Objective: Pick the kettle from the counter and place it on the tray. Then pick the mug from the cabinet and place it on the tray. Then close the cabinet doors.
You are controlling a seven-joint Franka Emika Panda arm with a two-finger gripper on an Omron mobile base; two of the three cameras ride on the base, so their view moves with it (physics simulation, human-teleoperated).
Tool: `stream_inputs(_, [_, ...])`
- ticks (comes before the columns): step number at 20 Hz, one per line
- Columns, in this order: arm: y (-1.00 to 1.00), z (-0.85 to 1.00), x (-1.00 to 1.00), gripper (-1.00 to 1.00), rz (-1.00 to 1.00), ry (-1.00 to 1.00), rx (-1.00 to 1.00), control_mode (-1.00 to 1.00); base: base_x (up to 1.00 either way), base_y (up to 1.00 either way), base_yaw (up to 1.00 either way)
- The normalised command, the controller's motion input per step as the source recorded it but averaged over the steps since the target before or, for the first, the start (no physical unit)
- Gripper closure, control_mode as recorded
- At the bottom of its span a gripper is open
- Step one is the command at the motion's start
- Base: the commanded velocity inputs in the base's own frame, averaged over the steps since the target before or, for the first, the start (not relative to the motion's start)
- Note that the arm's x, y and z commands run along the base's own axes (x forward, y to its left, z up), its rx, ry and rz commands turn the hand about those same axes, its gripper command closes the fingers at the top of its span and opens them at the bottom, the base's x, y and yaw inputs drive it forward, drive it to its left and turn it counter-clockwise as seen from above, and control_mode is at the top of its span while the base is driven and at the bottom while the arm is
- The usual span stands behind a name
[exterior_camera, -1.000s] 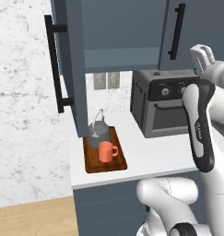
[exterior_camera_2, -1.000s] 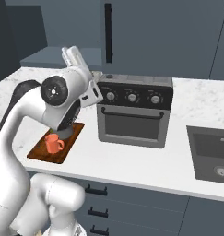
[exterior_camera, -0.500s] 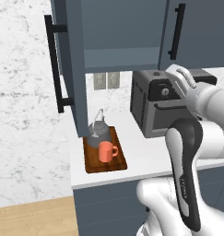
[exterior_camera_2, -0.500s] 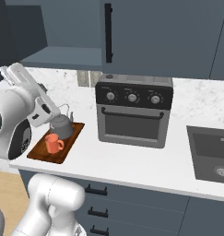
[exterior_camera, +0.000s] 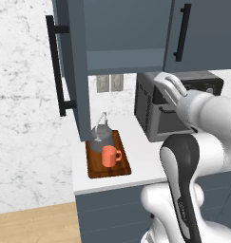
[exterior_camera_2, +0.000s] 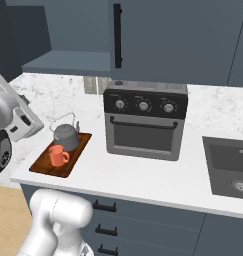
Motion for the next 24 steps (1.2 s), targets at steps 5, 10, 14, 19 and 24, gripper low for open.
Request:
stream_inputs(5, [0.20, -0.01, -0.03, 1.00, 0.00, 0.00, 0.00, -1.00, 0.00, 0.00, 0.00])
stream_inputs(10, [0.72, -0.02, -0.22, 1.00, 0.00, 0.00, 0.00, -1.00, 0.00, 0.00, 0.00])
stream_inputs(14, [0.73, 0.00, -0.37, 1.00, -0.01, 0.00, 0.00, -1.00, 0.00, 0.00, 0.00])
stream_inputs(19, [0.55, 0.00, -0.46, 1.00, -0.08, -0.01, 0.00, -1.00, 0.00, 0.00, 0.00])
stream_inputs(24, [0.57, 0.00, -0.31, 1.00, -0.11, -0.02, 0.00, -1.00, 0.00, 0.00, 0.00])
